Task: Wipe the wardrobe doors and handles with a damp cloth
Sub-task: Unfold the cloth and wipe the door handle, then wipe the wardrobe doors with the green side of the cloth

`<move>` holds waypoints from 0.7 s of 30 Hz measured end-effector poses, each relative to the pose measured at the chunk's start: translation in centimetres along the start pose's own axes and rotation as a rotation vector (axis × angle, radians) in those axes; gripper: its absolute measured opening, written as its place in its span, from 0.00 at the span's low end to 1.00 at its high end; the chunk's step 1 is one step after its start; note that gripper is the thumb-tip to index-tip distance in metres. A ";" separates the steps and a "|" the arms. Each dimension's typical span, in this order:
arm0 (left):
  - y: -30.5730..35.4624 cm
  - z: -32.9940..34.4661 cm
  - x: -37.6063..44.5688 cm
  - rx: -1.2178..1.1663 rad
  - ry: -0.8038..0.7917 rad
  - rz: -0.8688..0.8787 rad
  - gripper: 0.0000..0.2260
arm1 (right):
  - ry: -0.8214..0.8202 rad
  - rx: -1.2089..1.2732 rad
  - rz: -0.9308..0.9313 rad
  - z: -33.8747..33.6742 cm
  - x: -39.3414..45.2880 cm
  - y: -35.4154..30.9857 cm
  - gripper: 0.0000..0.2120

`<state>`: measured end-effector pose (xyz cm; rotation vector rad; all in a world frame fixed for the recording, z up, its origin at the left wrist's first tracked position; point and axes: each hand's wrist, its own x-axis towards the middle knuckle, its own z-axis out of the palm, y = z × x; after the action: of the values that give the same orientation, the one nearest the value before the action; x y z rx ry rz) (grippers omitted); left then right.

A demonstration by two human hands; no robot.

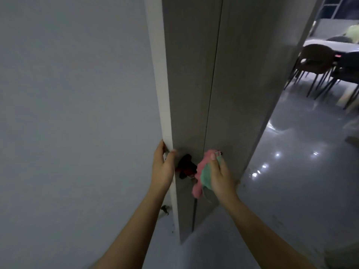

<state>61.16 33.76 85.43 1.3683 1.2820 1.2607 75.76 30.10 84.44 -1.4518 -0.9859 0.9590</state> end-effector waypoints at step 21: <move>4.0 4.3 -1.8 -0.073 0.352 -0.024 0.04 | -0.850 -0.006 -0.075 0.4 8.1 -3.1 0.26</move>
<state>66.00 31.72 88.59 1.1075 1.4661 1.5649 77.83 38.12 87.16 -0.9817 -1.6286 1.5620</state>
